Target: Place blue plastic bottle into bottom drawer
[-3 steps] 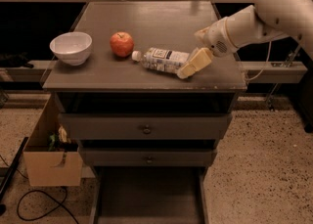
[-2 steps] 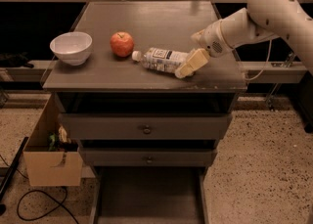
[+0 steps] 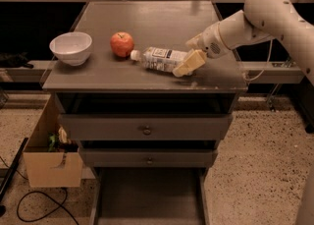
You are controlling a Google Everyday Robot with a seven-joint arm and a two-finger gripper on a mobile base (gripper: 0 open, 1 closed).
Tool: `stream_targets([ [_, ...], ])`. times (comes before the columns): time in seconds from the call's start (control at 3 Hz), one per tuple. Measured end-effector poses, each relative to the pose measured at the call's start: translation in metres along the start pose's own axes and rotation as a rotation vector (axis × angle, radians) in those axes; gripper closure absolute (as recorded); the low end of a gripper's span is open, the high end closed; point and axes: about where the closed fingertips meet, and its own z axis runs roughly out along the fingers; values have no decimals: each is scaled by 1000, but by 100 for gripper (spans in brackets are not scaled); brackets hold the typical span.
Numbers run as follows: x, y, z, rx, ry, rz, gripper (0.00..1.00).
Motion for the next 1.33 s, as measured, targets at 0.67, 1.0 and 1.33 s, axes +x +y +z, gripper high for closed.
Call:
stream_targets([
  [0.67, 0, 0, 0, 0, 0, 0, 65],
  [1.0, 0, 0, 0, 0, 0, 0, 96],
  [1.33, 0, 0, 0, 0, 0, 0, 100],
])
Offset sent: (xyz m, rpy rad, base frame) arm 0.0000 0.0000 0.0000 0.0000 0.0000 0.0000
